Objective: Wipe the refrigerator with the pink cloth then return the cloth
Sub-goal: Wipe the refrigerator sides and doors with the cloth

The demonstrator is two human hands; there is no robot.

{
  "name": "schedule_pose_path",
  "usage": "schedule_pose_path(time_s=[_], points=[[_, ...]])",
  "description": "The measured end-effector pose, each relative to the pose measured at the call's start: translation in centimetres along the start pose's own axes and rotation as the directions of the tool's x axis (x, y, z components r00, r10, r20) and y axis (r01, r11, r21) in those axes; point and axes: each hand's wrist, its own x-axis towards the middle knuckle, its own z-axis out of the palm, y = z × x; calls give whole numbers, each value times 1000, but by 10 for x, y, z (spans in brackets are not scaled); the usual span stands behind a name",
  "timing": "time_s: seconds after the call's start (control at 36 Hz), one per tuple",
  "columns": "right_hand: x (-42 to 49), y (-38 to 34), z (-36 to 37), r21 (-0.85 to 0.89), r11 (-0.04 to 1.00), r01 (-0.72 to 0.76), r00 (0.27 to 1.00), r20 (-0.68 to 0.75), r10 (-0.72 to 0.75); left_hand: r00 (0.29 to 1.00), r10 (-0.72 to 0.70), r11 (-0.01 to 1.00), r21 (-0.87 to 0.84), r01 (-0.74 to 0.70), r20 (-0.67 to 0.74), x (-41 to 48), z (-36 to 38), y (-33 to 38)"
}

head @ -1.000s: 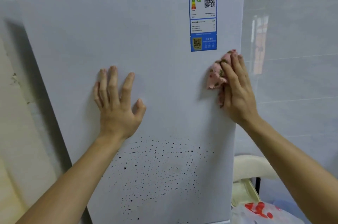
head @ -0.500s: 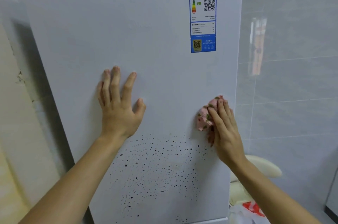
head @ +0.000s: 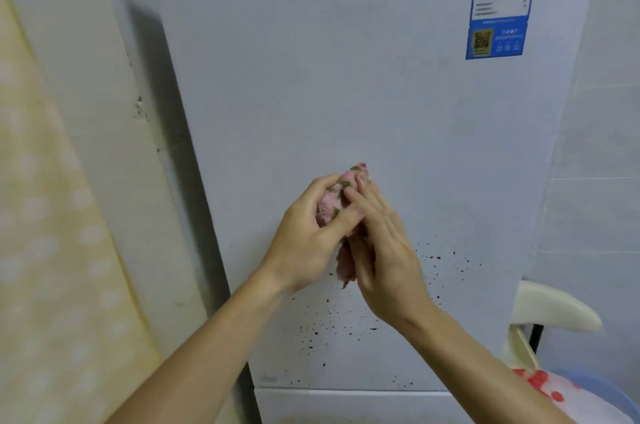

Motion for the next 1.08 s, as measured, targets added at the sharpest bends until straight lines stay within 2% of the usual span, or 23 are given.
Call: schedule_pose_path(time_s=[0.11,0.17,0.22,0.28,0.36,0.5,0.61,0.67,0.72,0.78,0.83,0.97,1.03,1.08], points=[[2,-21,-2,189,967,-169,977,163,139,999,-41,999,-3,41,-33,-3,-30,-16],[3,-31,-4,286,917,-277,956,177,234,999,-24,997,71,26,-22,-5,-46,-24],[5,-39,-4,361,835,-415,910,167,380,997,-44,994,98,38,61,-8,-58,-26],[12,-44,-3,357,753,-553,833,237,499,986,-38,990,144,14,165,-11,-65,-24],[19,-43,-2,212,722,-658,736,383,558,972,-59,973,233,5,227,-14,-71,-23],[17,-42,-1,321,637,-701,713,341,613,962,-160,959,267,97,223,-15,-82,-32],[17,-42,0,360,559,-747,658,275,701,907,-263,941,296,166,328,-16,-89,-31],[17,-41,-3,298,606,-738,672,229,705,887,-279,936,309,167,368,-14,-96,-31],[16,-44,-6,209,695,-688,726,181,664,881,-273,943,288,166,385,-12,-103,-33],[14,-43,-7,190,733,-653,757,164,632,879,-268,947,273,167,394,-10,-106,-33],[11,-42,-8,301,682,-666,743,191,641,878,-262,957,228,182,400,-9,-108,-33],[8,-28,-16,565,437,-700,697,409,589,883,-268,963,131,235,386,-14,-106,-33],[7,-23,-17,583,379,-718,681,477,556,893,-268,963,112,244,362,-14,-105,-35],[5,-20,-16,550,388,-739,666,514,541,902,-274,962,116,249,334,-14,-104,-36]])
